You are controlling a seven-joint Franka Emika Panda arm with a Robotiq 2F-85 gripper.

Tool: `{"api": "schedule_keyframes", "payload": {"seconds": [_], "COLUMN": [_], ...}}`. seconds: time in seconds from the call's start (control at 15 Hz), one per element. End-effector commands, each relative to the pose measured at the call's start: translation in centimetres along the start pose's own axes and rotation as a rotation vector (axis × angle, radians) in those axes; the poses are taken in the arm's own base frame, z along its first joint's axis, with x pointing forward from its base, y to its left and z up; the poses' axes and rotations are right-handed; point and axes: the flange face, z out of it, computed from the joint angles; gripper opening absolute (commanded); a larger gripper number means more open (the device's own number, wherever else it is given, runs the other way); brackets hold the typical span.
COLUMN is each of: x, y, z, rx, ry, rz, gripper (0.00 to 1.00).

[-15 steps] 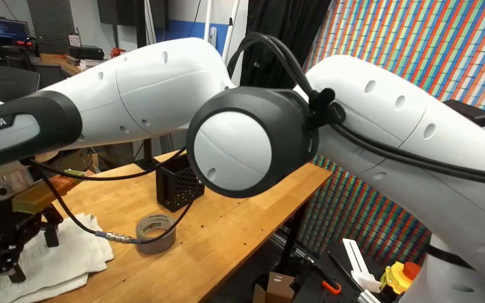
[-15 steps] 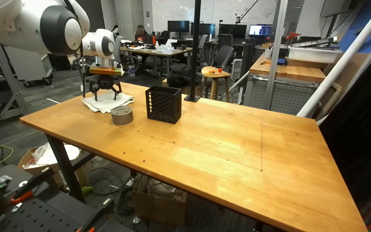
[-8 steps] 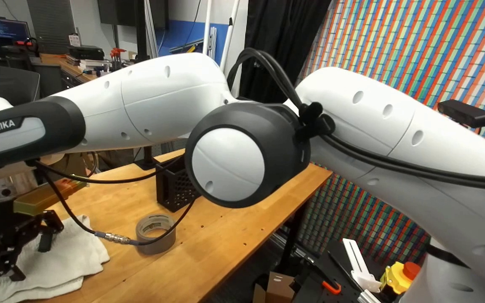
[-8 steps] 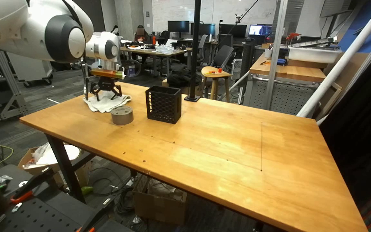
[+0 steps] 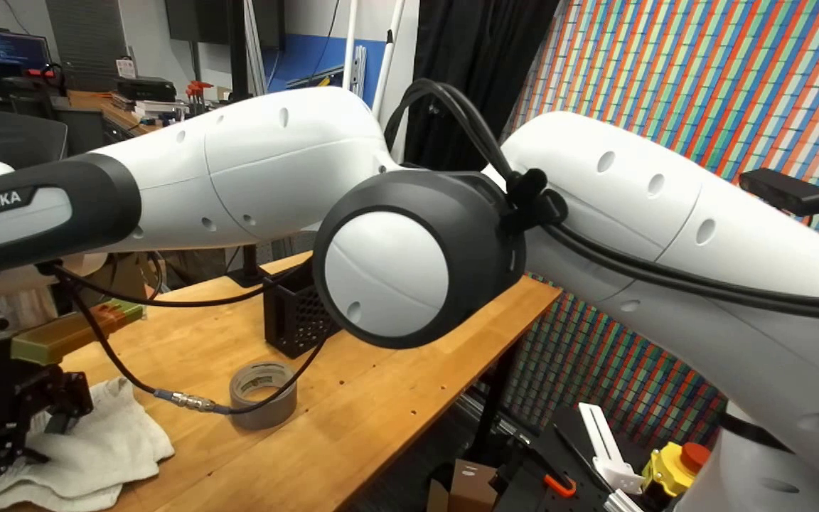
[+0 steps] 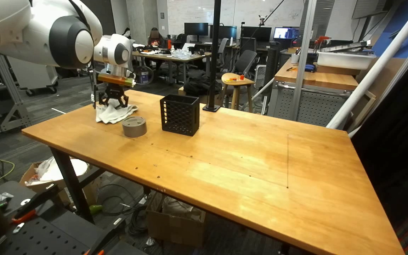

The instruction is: Put the towel into the box.

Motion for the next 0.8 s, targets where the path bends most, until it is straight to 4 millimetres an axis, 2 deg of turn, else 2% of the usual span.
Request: {"api": "schedule_keyframes", "payload": {"seconds": [0.0, 0.27, 0.47, 0.73], "x": [-0.5, -1.6, -3.0, -6.4], "y": [-0.7, -0.3, 0.6, 3.4], "z": [-1.8, -4.7, -8.5, -14.4], "rx": [0.02, 0.003, -0.012, -0.045], "ry": [-0.017, -0.025, -0.012, 0.004], "rz": [0.01, 0.035, 0.074, 0.124], "gripper": [0.0, 0.03, 0.05, 0.03]}}
